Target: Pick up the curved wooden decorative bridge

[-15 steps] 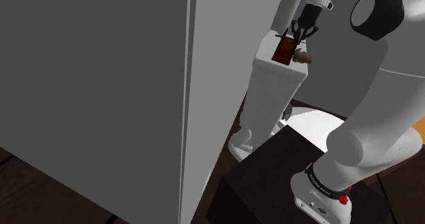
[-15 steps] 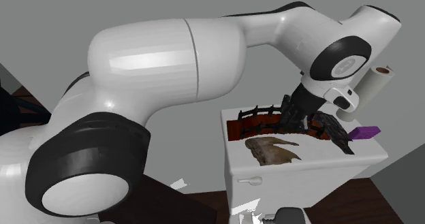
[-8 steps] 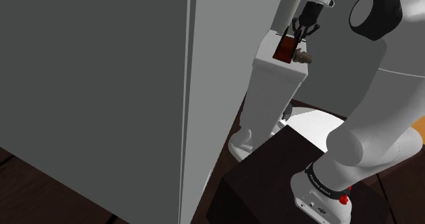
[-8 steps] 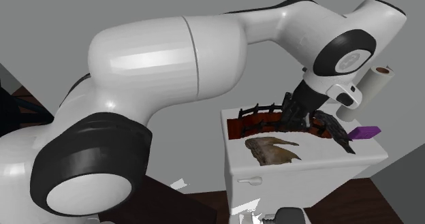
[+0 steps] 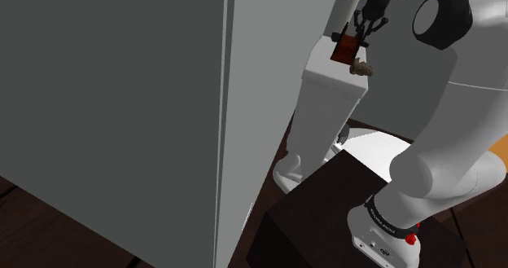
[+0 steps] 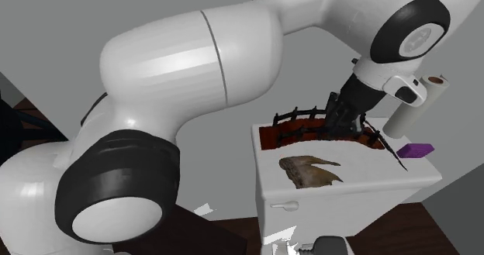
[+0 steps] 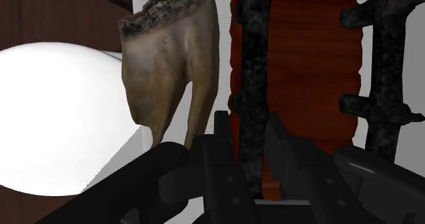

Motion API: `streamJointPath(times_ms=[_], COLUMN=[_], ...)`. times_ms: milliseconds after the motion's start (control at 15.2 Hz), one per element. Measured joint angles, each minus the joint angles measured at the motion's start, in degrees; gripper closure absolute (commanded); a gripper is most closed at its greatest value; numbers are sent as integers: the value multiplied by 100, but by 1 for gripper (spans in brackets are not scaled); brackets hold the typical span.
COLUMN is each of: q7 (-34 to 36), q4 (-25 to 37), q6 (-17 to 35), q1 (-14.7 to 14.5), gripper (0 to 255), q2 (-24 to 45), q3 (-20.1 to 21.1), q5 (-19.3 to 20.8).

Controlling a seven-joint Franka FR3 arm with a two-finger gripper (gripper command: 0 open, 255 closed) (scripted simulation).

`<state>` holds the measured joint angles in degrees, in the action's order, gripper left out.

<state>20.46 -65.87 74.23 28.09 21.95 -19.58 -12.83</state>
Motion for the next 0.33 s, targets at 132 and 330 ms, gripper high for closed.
streamJointPath(times_ms=[132,330], q7=[19,40], q4=[269,629], q6=[-190,-455], q1=[40,99], gripper=[255,255], q2=[80,174], q3=[3,5], q5=[-32,-73])
